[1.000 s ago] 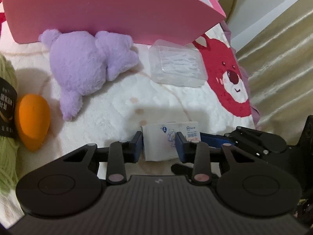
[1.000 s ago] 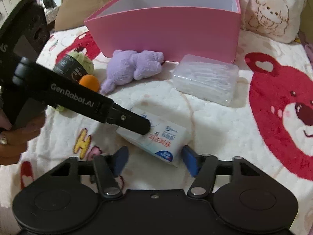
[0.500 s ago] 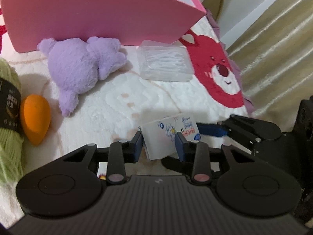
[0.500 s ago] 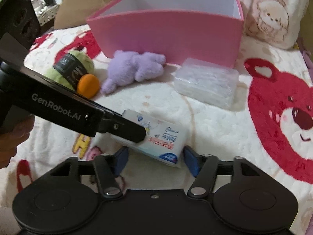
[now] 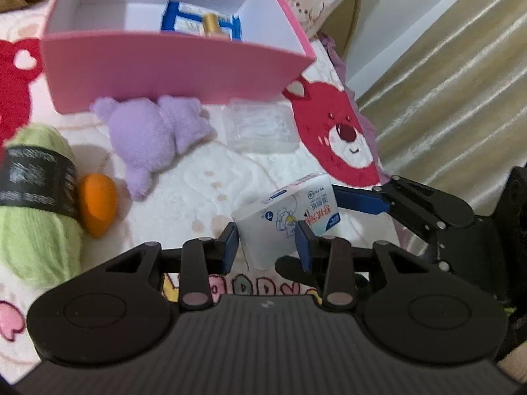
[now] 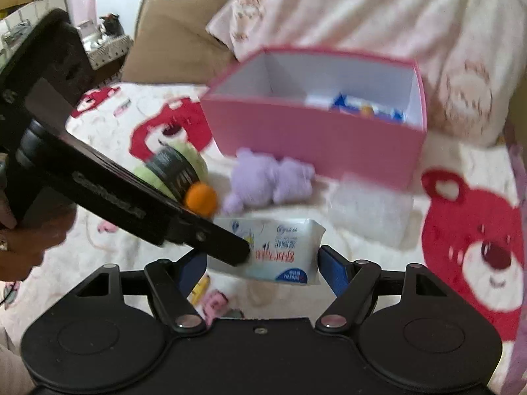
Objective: Organize objects
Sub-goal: 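Close the left gripper on the white tissue pack and lift, then lower the tissue pack into the pink box and open the left gripper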
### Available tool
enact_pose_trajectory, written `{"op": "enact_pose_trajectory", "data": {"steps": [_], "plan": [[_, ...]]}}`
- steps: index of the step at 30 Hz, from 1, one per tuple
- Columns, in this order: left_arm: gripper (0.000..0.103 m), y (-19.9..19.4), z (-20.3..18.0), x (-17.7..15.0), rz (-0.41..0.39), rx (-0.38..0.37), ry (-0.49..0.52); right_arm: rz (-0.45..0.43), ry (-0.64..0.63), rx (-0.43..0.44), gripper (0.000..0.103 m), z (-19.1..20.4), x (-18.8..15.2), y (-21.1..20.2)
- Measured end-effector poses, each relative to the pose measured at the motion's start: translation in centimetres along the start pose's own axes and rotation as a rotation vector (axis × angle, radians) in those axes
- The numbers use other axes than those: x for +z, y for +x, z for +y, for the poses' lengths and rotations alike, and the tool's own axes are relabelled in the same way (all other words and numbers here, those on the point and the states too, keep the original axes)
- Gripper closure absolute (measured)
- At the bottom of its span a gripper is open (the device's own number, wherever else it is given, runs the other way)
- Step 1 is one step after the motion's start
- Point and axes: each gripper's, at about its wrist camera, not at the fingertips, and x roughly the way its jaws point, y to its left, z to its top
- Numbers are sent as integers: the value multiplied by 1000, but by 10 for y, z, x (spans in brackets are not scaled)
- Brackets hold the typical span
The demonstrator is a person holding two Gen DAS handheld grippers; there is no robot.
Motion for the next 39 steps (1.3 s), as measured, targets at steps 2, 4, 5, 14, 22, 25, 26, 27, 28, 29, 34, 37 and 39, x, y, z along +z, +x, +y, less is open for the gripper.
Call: {"op": "enact_pose_trajectory", "data": {"steps": [2,4,5,14,22,25,26,27,28,29,34,37,39], "plan": [[68,-13,0,7,-11,-11,-4,-19,-42,-20,24,9,10,-6],[68,-28,0,16,-30,-21,-5,-31,-75,-45,24,16,22,-9],[68,-35,-1,22,-41,-22,0,-40,-78,-53,25,17,28,-10],[68,-88,2,90,-140,47,34,-163,-20,-55,51,12,91,-17],[68,-69,19,152,-165,136,11,-184,111,-28,63,-28,140,18],[68,-47,33,172,-145,166,2,-148,209,2,63,-51,152,44],[68,-37,38,178,-132,177,6,-132,236,6,63,-57,154,53],[68,-28,42,182,-123,185,7,-110,266,6,63,-65,155,65],[68,-20,46,186,-115,189,9,-89,285,8,63,-70,155,75],[68,-11,51,189,-106,198,18,-73,307,5,63,-75,154,84],[68,23,74,197,-77,216,-20,15,370,-2,63,-91,152,127],[68,37,90,199,-55,212,-67,56,356,-18,63,-91,151,146],[68,45,100,199,-40,197,-106,90,349,-36,63,-92,151,156]]}}
